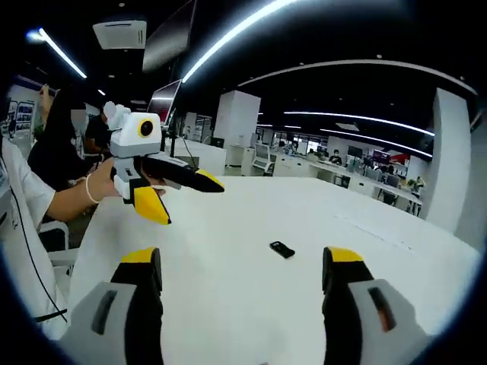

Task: Snap the two parts of the plastic buckle together until the buckle closes and remains connected.

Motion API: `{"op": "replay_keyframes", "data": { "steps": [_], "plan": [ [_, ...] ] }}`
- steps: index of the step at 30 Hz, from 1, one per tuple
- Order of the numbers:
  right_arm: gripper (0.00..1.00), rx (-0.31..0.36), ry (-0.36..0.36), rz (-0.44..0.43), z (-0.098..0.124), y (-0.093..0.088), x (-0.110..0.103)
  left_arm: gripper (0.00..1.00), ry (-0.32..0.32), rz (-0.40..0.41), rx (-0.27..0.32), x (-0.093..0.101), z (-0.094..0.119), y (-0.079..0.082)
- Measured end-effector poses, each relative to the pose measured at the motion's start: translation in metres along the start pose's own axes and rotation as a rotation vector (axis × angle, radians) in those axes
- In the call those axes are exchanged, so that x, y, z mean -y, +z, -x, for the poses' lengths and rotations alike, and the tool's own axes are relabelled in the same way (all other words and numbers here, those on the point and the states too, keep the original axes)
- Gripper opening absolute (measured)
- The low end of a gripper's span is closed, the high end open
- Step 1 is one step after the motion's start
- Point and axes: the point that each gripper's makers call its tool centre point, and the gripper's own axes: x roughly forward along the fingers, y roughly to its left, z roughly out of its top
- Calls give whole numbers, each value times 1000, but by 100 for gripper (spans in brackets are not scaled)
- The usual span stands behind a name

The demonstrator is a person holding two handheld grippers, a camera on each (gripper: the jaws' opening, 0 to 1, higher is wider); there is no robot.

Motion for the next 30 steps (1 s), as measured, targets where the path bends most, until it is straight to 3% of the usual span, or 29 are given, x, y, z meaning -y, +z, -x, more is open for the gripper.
{"op": "replay_keyframes", "data": {
  "steps": [9,14,17,21,24,30],
  "plan": [
    [100,-2,-70,-49,13,-6,-7,74,35,-15,-15,0,4,-5],
    [100,33,-117,-79,19,-3,-5,75,53,26,-24,1,12,-6],
    [100,55,-147,-101,25,2,-6,79,74,27,5,4,20,-1],
    [100,42,-188,-106,34,5,-9,80,103,47,25,5,30,4],
    [100,0,-209,-126,40,0,-15,82,128,66,-6,4,37,-1],
    [100,30,-230,-138,51,7,-25,87,167,82,-5,4,50,-5]
  ]
}}
